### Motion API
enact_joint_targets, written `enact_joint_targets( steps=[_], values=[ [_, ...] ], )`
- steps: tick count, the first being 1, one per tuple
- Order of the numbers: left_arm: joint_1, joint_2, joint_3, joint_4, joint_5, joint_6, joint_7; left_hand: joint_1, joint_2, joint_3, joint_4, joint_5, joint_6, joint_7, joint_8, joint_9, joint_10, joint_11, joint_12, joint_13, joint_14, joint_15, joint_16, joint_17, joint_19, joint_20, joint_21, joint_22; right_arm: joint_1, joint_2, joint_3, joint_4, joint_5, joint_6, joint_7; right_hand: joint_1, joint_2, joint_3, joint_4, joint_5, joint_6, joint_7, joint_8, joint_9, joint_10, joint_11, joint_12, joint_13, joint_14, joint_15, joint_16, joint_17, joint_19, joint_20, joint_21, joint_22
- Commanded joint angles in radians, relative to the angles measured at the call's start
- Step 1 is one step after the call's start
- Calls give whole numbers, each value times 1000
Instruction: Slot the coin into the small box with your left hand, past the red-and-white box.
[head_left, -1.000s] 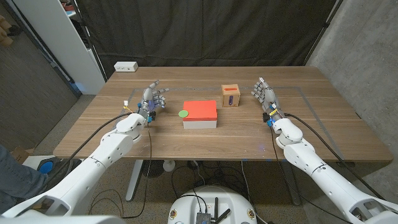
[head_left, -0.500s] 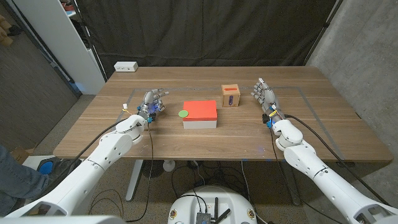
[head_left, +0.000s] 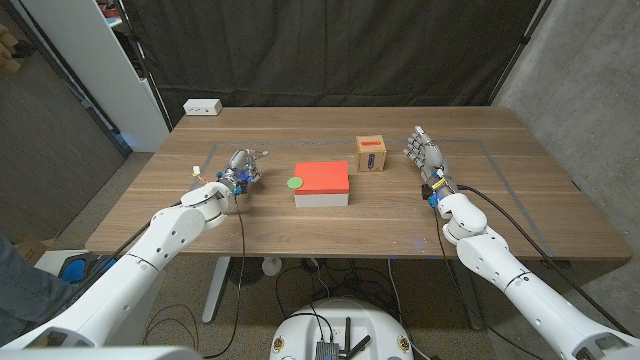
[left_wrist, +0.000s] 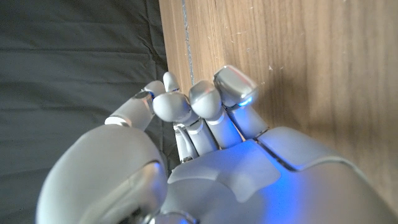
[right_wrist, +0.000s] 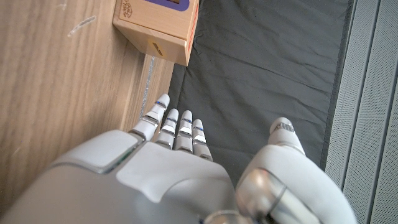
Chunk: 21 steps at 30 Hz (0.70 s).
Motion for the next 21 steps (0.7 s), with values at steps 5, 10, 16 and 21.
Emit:
enact_joint_targets(
  steps=[5,10,16,21],
  values=[
    [-38,75,-15,-89,-122,213,126,43,-28,-53,15,-3,-67,-20,25,47,4,-2,39,-18,4,-2,31,-39,-7,-9,-16,-3,-33,-17,4,-47,-10,-5,-18,2,12,3,-9,6,13,5,8,3,9,0,5,-3,8,4,10,-1,11,2,-4,3],
    [-61,86,-19,-89,-176,269,143,35,-34,-73,21,-3,-123,-13,27,65,1,-4,55,-23,5,-3,44,-48,-13,-9,-22,-2,-38,-20,8,-54,-9,0,-17,2,13,3,-9,6,15,5,8,3,14,2,6,-5,11,4,11,-2,11,3,-6,3],
    [-82,112,-24,-78,-252,326,110,31,-36,-79,21,-1,-163,-12,28,77,-4,-5,63,-25,8,-3,56,-49,-18,-9,-27,-2,-35,-35,12,-67,-15,-14,-18,3,14,3,-10,6,17,5,8,3,14,0,5,-7,9,5,10,-4,11,4,-10,3],
    [-75,135,-32,-101,-303,360,136,22,-38,-83,24,0,-175,-13,37,86,-6,-5,65,-30,1,-4,55,-55,-21,-9,-31,-3,-37,-52,23,-75,-6,-20,-6,3,15,4,-11,7,18,5,8,3,13,1,4,-9,9,6,9,-5,11,4,-12,3]
  ],
)
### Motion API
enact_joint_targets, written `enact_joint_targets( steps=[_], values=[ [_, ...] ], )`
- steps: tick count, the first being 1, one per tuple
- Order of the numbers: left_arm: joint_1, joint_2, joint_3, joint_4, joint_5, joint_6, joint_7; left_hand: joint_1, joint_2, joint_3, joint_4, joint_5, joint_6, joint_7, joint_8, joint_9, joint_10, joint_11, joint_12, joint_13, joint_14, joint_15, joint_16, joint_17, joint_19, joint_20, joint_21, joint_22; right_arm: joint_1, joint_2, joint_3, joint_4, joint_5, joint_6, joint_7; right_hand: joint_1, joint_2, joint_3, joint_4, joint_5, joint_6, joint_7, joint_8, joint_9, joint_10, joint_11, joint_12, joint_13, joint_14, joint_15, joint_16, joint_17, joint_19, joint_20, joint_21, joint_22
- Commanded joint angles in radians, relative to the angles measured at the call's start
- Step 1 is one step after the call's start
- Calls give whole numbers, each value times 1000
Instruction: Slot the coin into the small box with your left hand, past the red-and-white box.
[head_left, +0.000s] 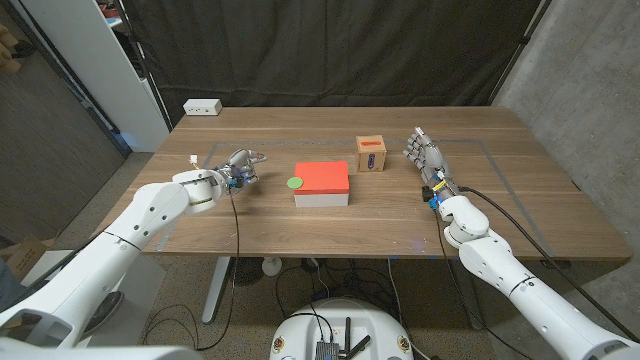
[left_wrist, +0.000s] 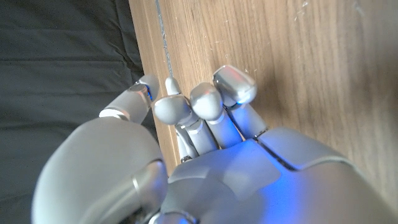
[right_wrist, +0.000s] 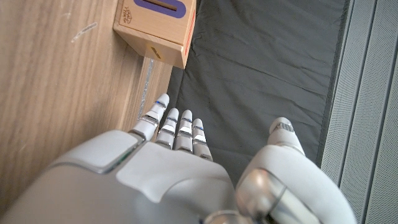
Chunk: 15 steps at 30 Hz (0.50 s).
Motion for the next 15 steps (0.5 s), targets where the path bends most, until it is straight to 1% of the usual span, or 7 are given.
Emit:
enact_joint_targets(
  steps=[1,3,5,7,10,13,15],
  values=[
    [-14,51,-18,-34,-139,115,46,-9,-10,-3,0,0,-13,-5,13,11,-5,-2,1,-7,3,-3,4,-2,-7,-17,-5,2,-5,-32,18,-23,6,-15,15,4,3,0,-7,7,8,5,8,3,9,3,4,0,4,0,4,0,8,0,-5,3],
    [-6,53,-27,-46,-162,116,75,-4,-6,-1,-3,1,-15,-4,17,15,-3,-2,4,-7,3,-3,5,-2,-6,-18,-4,2,-2,-36,23,-16,19,-14,31,4,3,0,-8,7,8,6,8,3,10,2,4,-1,4,1,4,-1,8,0,-6,3],
    [-6,62,-31,-56,-184,129,102,17,5,8,-10,4,-21,-5,21,19,-8,-2,0,-13,6,-4,12,5,-4,-19,-1,3,1,-41,27,-8,29,-14,46,5,4,0,-8,7,9,6,8,3,11,3,4,-1,4,0,4,-1,8,0,-7,3],
    [-6,70,-35,-59,-205,134,108,27,8,9,-10,4,-6,-12,36,25,-10,-2,-6,-22,2,-4,11,8,-7,-17,0,3,3,-46,33,0,41,-13,62,5,4,0,-8,7,10,6,8,3,12,2,5,-2,5,1,4,-1,8,0,-8,3],
    [-28,93,-24,-52,-236,166,107,32,5,9,-10,3,0,-15,44,29,-8,-2,-2,-19,4,-3,15,14,-9,-17,1,3,7,-57,41,12,59,-12,90,5,4,0,-9,7,10,6,8,3,12,2,4,-3,5,1,4,-2,8,0,-9,3],
    [-52,107,-9,-47,-255,191,135,43,6,7,-9,3,-6,-17,57,38,-10,-3,2,-16,1,-3,14,14,-11,-17,-1,2,6,-71,51,20,78,-14,118,5,5,0,-9,7,11,6,8,3,13,3,4,-5,5,-1,4,-3,8,0,-12,4],
    [-60,106,-1,-54,-263,193,180,47,7,7,-7,3,2,-13,64,35,-12,-3,2,-16,-6,-3,8,11,-14,-17,-2,2,4,-83,59,23,98,-23,139,5,5,0,-9,7,11,6,7,3,13,4,4,-5,5,0,3,-4,9,0,-12,4]
  ],
)
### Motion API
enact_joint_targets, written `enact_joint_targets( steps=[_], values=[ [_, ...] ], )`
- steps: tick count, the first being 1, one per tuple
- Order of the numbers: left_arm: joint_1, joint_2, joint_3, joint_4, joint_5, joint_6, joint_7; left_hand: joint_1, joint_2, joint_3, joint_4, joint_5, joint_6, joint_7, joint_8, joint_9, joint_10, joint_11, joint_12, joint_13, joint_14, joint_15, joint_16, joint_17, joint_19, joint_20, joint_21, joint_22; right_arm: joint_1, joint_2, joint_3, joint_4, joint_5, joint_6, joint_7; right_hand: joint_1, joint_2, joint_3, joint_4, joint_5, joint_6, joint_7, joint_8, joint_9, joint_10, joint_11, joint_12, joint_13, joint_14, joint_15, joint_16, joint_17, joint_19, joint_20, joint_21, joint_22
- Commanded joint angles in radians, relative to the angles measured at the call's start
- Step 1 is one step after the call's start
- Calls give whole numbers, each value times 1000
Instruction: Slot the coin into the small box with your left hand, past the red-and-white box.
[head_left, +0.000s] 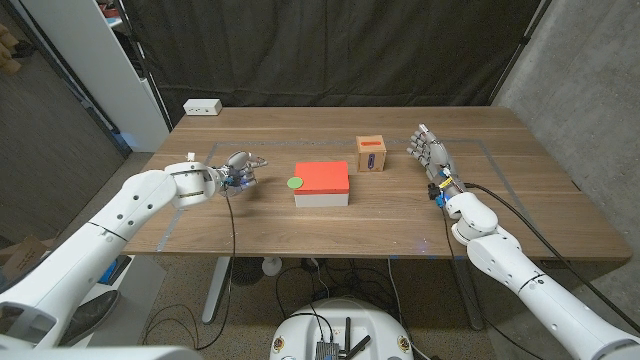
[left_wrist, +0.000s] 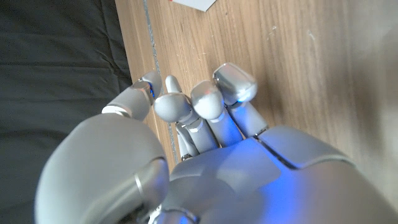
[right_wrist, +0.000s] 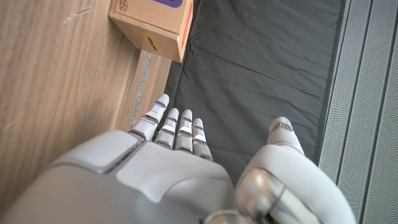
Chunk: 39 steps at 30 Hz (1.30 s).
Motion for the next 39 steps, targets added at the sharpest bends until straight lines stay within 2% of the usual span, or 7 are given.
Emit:
enact_joint_targets(
  steps=[1,10,16,24,27,32,39],
  values=[
    [-51,52,26,-16,-98,79,101,19,1,-1,0,3,14,3,18,0,1,-1,9,9,-2,-3,4,5,-7,-21,-3,2,3,-51,36,30,74,-13,101,5,5,4,-6,7,8,3,7,3,8,-2,4,-1,5,-1,3,1,9,0,-3,4],
    [-85,58,70,-12,-121,82,88,23,10,-7,7,4,4,-3,25,-9,-3,-2,35,48,0,-3,7,16,-13,-20,-6,2,18,-74,50,81,84,19,170,6,7,5,-7,8,12,4,8,4,10,-3,3,-4,6,1,3,-2,10,-4,-7,4],
    [-54,81,55,-63,-179,78,118,15,14,-9,10,4,-7,-1,29,-13,-5,-2,39,63,1,-3,8,26,-19,-20,-8,2,3,-81,58,68,72,43,164,6,8,5,-8,8,13,4,8,4,11,-3,3,-5,7,-1,3,-3,11,-5,-10,4],
    [-45,129,54,-84,-244,78,135,13,14,-7,6,6,-20,0,31,-18,-12,-3,35,73,-1,-3,10,39,-25,-20,-9,3,1,-79,58,78,51,70,159,6,9,5,-8,8,12,4,6,4,11,-3,2,-8,7,-2,3,-4,13,-5,-13,4],
    [-47,143,62,-85,-251,73,122,14,14,-7,5,5,-19,-1,35,-21,-10,-3,33,76,-5,-3,6,40,-25,-20,-8,2,8,-79,55,84,53,67,166,6,9,5,-9,8,11,4,6,4,12,-3,3,-8,7,-2,3,-5,14,-5,-14,4],
    [-60,154,90,-69,-249,74,72,5,15,-9,9,5,-54,14,27,-27,-14,-3,23,74,-8,-3,5,45,-29,-19,-11,2,16,-85,52,94,48,76,185,6,9,5,-9,8,11,5,5,4,9,-7,1,-10,6,-5,2,-6,17,-13,-16,4],
    [-85,159,126,-50,-258,89,58,-11,15,-11,13,5,-63,18,28,-33,-12,-3,17,72,-14,-3,0,43,-33,-19,-15,1,21,-91,52,108,47,106,222,5,8,4,-11,7,10,10,3,3,2,-22,-3,-15,29,-18,10,-11,65,-37,-9,4]
  ],
)
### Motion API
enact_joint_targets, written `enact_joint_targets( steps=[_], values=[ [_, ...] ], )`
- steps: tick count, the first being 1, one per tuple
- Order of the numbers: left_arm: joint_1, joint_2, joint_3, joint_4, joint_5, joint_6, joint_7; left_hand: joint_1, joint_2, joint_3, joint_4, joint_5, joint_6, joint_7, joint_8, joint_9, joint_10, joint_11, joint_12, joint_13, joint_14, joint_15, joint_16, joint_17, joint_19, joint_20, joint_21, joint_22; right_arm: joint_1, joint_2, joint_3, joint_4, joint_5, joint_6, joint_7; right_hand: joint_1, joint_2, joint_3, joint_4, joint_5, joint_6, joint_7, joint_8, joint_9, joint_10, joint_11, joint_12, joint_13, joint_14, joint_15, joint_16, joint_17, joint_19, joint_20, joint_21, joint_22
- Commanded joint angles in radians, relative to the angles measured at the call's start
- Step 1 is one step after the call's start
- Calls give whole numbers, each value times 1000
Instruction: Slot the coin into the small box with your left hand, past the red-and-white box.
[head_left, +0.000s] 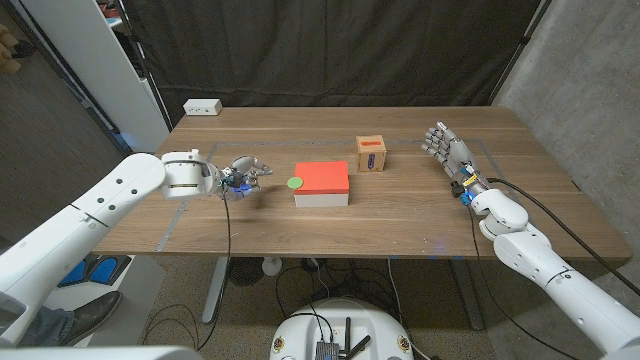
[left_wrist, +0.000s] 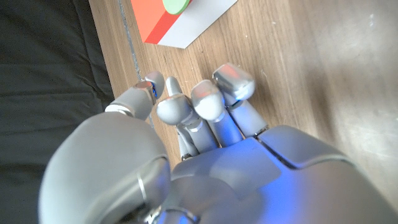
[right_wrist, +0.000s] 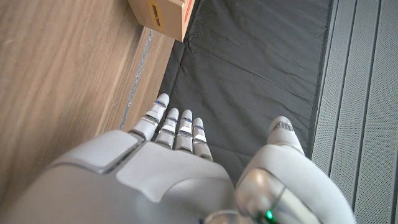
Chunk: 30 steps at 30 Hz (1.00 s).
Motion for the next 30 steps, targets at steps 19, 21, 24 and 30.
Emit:
enact_joint_targets(
  steps=[19,21,24,30],
  values=[
    [-89,30,111,-3,-84,57,35,-41,-4,4,0,6,-24,1,8,-17,4,0,-15,2,-10,1,0,4,-4,-35,-12,0,32,0,-17,60,7,45,93,0,7,-2,-3,1,10,25,4,3,8,-2,-2,-4,16,3,10,-4,32,2,-5,3],
    [-95,30,117,-5,-92,57,47,-44,-4,4,1,6,-26,3,9,-18,7,0,-13,5,-9,1,0,2,-3,-35,-13,0,32,-2,-17,63,8,47,96,-1,7,-2,-3,1,12,25,4,3,11,-3,-1,-5,17,6,10,-5,32,3,-7,3],
    [-101,27,127,-8,-101,53,66,-48,-5,5,1,6,-28,3,11,-18,2,0,-18,2,-12,0,-1,0,-2,-35,-13,0,31,-2,-14,67,13,45,97,-1,7,-2,-3,1,12,25,4,3,12,-3,-1,-5,17,4,10,-5,32,4,-8,3],
    [-112,23,150,-18,-109,49,102,-54,-6,7,-1,6,-29,6,17,-20,4,0,-19,2,-14,1,-4,-6,0,-35,-15,0,27,-5,-13,72,20,42,104,-3,7,-3,-3,1,17,23,5,3,15,-1,0,-6,19,6,10,-7,33,6,-12,4]
  ],
)
